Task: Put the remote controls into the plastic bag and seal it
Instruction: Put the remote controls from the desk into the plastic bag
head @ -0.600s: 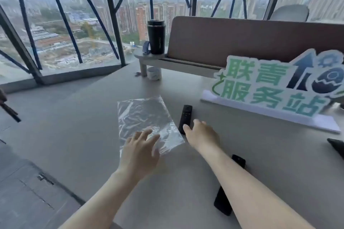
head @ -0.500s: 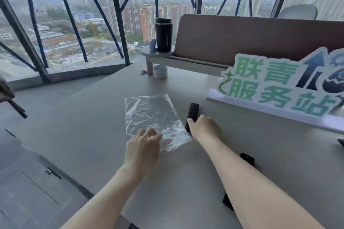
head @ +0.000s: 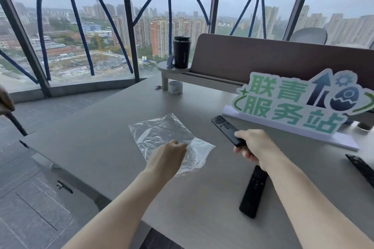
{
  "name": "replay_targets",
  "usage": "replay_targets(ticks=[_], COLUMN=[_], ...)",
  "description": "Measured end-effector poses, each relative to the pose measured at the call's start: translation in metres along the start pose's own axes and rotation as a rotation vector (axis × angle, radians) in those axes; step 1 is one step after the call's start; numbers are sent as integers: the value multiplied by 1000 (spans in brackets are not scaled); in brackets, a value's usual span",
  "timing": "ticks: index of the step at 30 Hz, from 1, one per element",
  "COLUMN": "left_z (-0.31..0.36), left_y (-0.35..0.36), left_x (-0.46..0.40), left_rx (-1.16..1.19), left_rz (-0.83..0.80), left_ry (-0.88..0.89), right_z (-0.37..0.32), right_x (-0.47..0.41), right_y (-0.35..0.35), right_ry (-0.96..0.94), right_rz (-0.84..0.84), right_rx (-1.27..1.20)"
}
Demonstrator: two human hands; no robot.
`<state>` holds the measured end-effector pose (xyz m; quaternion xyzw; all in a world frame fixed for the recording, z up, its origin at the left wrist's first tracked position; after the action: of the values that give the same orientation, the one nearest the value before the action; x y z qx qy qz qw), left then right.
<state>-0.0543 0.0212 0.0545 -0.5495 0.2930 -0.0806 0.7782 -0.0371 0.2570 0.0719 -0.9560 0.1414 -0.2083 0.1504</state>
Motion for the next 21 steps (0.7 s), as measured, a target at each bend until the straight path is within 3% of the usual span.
replay_targets(ticks=[2, 5, 14, 17, 21], left_z=[12, 32, 75, 72, 76], left_y=[-3, -5, -3, -7, -1], left_x=[-5, -13, -3, 2, 5], left_rx=[25, 105, 180, 205, 128], left_rz=[16, 48, 118, 140, 124], left_ry=[-29, -53, 0, -29, -2], right_z=[3, 21, 61, 77, 101], right_x=[39, 73, 67, 61, 60], right_y=[-24, -36, 33, 0, -51], right_ry=[-40, -15, 92, 39, 44], right_rz=[-29, -110, -181, 0, 367], right_rx=[-109, -66, -112, -38, 484])
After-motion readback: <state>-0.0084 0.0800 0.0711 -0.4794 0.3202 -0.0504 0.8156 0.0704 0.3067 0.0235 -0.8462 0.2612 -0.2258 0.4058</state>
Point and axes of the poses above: each hand's wrist, its own x-axis away from the middle knuckle, its own y-axis out of the palm, z = x × y, the point moved 8 cm from there along -x, towards the middle knuckle, and after that the axes turned 7 degrees about y, right-handed, at the moved point
